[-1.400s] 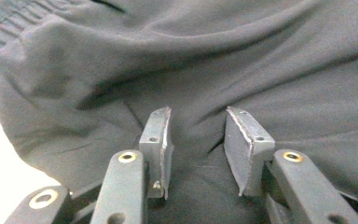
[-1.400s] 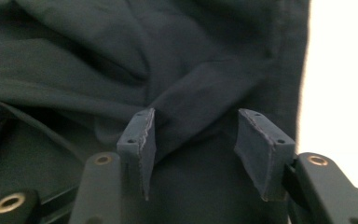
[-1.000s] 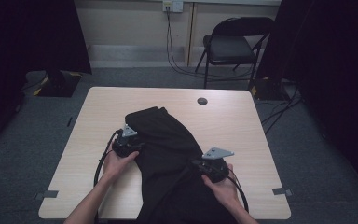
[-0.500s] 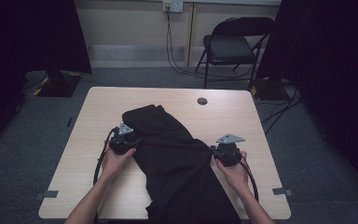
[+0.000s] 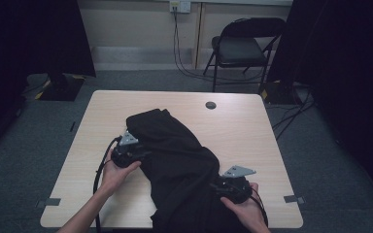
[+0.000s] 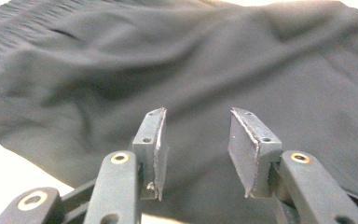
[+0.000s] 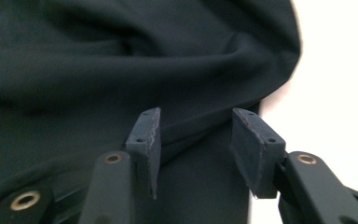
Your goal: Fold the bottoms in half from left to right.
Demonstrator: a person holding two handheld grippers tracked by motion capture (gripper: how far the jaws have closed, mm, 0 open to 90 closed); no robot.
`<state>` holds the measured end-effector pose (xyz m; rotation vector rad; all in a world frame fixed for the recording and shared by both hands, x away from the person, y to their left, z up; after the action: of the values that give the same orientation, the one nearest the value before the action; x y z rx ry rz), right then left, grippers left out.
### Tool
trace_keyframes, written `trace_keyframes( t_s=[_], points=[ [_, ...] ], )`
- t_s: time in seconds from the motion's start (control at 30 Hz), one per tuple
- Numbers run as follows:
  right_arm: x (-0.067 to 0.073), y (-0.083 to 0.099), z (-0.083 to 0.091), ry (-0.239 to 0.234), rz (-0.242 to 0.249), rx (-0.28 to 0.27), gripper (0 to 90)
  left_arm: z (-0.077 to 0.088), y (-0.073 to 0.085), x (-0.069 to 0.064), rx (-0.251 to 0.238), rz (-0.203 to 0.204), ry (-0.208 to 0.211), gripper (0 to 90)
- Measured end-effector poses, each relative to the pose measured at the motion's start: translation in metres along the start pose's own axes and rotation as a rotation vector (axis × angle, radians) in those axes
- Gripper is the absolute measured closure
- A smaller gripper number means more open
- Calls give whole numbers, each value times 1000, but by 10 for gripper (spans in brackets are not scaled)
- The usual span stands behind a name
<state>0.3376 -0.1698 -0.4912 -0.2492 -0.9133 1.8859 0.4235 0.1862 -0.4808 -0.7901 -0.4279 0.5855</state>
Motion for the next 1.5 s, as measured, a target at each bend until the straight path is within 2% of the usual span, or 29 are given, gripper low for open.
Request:
trace_keyframes(
  t_s=[0.1, 0.2, 0.27, 0.3, 0.33, 0.4, 0.47, 0.53, 0.6, 0.7, 0.77, 0.87, 0.9, 0.97, 1.03, 1.07, 1.13, 1.2, 1.27, 1.3, 1.33, 1.37, 1.4, 1.43, 1.5],
  points=[
    [7, 1, -3, -23, 8, 7, 498, -1, 8, -7, 22, 7, 41, 586],
    [15, 0, -12, -31, 20, 23, 474, -12, 14, -8, 66, -13, 44, 586],
    [21, 2, -16, -13, 58, 36, 472, -17, 17, -9, 89, -23, 41, 584],
    [23, 4, -19, -2, 80, 48, 481, -19, 18, -9, 85, -23, 37, 583],
    [23, 5, -20, 25, 93, 58, 507, -19, 17, -9, 90, -36, 27, 580],
    [22, 7, -19, 27, 103, 55, 589, -20, 18, -12, 90, -46, 10, 580],
    [18, 8, -15, 55, 120, 54, 762, -20, 18, -13, 92, -53, 2, 579],
    [12, 10, -9, 60, 107, 63, 882, -21, 18, -11, 85, -50, -2, 580],
    [6, 11, -1, 71, 97, 69, 895, -21, 19, -9, 81, -47, -7, 580],
    [-3, 15, 13, 96, 96, 60, 900, -22, 19, -6, 80, -40, -23, 582],
    [-14, 19, 24, 134, 90, 56, 900, -23, 19, -5, 79, -41, -31, 582],
    [-33, 26, 34, 171, 48, 86, 899, -24, 18, -3, 84, -31, -30, 582],
    [-38, 30, 38, 152, 24, 90, 895, -24, 17, -2, 94, -38, -31, 582],
    [-34, 32, 42, 124, 36, 78, 849, -24, 17, -2, 94, -31, -25, 581],
    [-29, 29, 43, 110, 42, 43, 718, -24, 17, -1, 93, -30, -16, 578],
    [-27, 24, 43, 96, 33, 3, 668, -23, 16, -1, 99, -34, -11, 574],
    [-25, 13, 39, 83, 27, -38, 629, -20, 13, -1, 92, -39, 1, 562],
    [-20, -2, 31, 58, 38, -69, 645, -13, 6, -4, 32, -26, 4, 558],
    [-14, -20, 15, 25, 59, -93, 658, -10, 1, -9, -7, -20, 21, 559],
    [-11, -28, 6, 11, 62, -90, 671, -11, 0, -12, -11, -22, 36, 558],
    [-8, -36, -4, 5, 79, -89, 674, -14, 0, -16, -2, -37, 51, 558],
    [-5, -44, -15, -5, 92, -86, 678, -18, 0, -19, 26, -65, 60, 558],
    [-2, -51, -26, -27, 101, -84, 683, -23, 2, -24, 54, -73, 83, 557],
    [1, -58, -37, -37, 107, -77, 686, -27, 5, -27, 80, -97, 84, 554],
    [6, -68, -59, -39, 125, -63, 682, -29, 7, -30, 79, -114, 69, 540]
  ],
)
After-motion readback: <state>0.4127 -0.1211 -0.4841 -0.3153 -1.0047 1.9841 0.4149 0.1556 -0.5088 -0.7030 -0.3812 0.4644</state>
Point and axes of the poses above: each handheld gripper's, and its own axes: z roughly backward along the jaws, y roughly out of its underside, x roughly to its left, the point moved 2 cm from there along -z, roughly forward along the jaws, and after that the axes turned 14 degrees about -z, right-handed, at the moved point
